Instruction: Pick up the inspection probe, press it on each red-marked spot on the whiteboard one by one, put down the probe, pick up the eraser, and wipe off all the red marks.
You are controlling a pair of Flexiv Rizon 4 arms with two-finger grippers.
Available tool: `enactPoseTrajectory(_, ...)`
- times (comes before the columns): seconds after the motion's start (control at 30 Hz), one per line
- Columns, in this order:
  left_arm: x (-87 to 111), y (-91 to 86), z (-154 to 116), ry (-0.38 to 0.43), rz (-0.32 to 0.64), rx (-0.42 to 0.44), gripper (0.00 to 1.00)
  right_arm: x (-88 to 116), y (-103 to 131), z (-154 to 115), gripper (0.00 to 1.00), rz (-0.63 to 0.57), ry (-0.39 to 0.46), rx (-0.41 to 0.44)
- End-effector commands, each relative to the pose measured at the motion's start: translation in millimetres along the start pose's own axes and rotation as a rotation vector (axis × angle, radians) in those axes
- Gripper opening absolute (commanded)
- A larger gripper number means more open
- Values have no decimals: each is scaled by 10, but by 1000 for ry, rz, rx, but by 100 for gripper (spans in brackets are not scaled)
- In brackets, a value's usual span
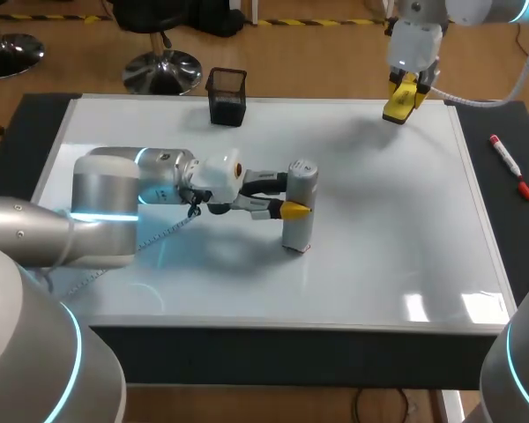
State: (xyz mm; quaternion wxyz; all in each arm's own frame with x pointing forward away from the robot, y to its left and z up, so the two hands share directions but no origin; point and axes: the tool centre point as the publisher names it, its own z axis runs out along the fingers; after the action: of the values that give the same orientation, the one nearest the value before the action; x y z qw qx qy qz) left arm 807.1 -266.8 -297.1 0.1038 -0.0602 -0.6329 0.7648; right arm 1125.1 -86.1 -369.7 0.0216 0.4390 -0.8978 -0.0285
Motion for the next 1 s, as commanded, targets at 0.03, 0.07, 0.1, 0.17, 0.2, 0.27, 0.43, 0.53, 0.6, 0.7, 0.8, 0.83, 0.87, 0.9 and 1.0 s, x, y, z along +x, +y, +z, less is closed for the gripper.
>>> enactPoseTrajectory(0.03,7,18,-4,-4,1,-2,0,-4,-7,-11,0,-2,4,1)
enactPoseTrajectory(0.07,8,18,-4,-4,1,-2,0,-4,-7,-11,0,-2,4,1)
enactPoseTrajectory(0.1,8,18,-4,-4,1,-2,0,-4,-7,-11,0,-2,4,1)
enactPoseTrajectory(0.17,9,16,0,-3,1,-2,0,-4,-7,-11,0,-2,4,1)
enactPoseTrajectory(0.2,11,13,2,-3,2,-1,0,-4,-7,-11,0,-2,4,1)
enactPoseTrajectory(0.27,17,-1,7,0,-1,13,0,-4,-7,-11,0,-2,4,1)
enactPoseTrajectory(0.43,32,-83,14,8,5,26,0,-4,-7,-11,0,-2,4,1)
enactPoseTrajectory(0.53,15,-156,-23,2,15,35,0,-4,-7,-11,0,-2,4,1)
enactPoseTrajectory(0.6,-18,-203,-74,-14,27,36,0,-4,-7,-11,0,-2,4,1)
enactPoseTrajectory(0.7,-91,-284,-169,-38,48,25,0,-4,-7,-11,0,-2,4,1)
enactPoseTrajectory(0.8,-192,-373,-298,-72,70,21,0,-4,-7,-11,0,-2,4,1)
enactPoseTrajectory(0.83,-223,-404,-338,-83,77,21,0,-4,-7,-11,0,-2,4,1)
enactPoseTrajectory(0.87,-258,-438,-383,-95,83,25,0,-4,-7,-11,0,-2,4,1)
enactPoseTrajectory(0.9,-291,-466,-421,-106,92,17,0,-4,-7,-11,0,-2,4,1)
enactPoseTrajectory(1.0,-406,-563,-554,-144,114,17,0,-4,-7,-11,0,-2,4,1)
